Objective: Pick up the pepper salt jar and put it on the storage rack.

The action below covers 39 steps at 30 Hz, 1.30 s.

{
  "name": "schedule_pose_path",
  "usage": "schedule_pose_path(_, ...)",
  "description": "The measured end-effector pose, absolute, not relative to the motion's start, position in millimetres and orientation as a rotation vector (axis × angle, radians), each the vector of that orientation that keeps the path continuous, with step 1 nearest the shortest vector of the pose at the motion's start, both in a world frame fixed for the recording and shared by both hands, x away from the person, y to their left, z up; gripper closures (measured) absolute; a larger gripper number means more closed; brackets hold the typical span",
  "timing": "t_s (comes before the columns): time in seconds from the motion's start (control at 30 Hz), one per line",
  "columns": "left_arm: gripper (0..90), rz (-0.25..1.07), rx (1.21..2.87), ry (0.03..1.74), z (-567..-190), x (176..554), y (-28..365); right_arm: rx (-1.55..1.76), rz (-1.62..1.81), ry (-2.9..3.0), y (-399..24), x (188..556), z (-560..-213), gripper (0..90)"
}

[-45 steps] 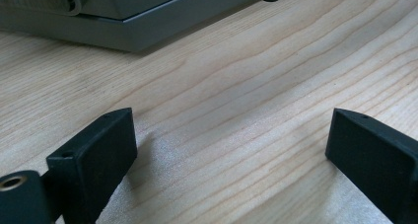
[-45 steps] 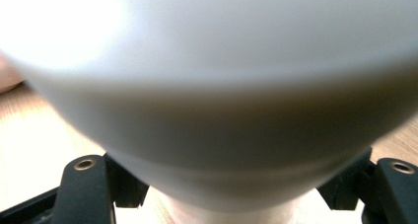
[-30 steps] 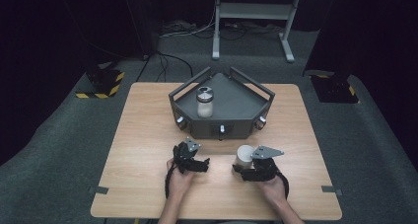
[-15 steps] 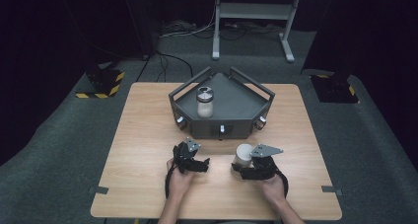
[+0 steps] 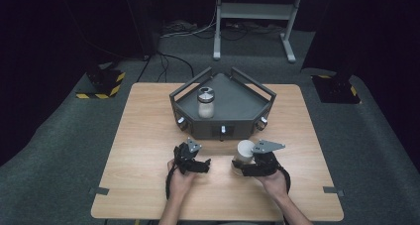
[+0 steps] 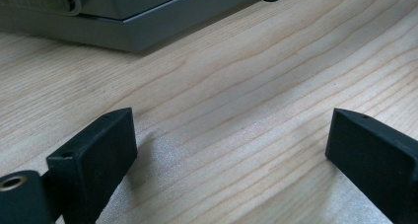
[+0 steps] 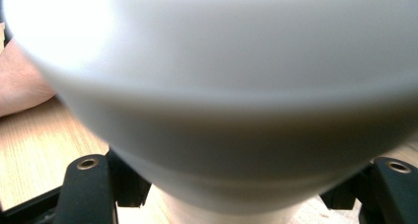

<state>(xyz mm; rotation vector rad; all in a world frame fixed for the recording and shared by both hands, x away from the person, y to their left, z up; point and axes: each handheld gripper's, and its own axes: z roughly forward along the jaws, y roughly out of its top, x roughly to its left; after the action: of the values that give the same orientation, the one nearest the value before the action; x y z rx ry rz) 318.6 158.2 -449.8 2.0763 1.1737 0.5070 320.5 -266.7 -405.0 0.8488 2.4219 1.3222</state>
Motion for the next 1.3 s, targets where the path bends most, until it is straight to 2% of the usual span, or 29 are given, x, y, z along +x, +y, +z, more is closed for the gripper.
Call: schedule_pose_path(1.3, 5.3, 0.507, 2.077, 1.174, -450, 319, 158, 0.823, 1.333, 2.4, -281, 345, -351, 30.8)
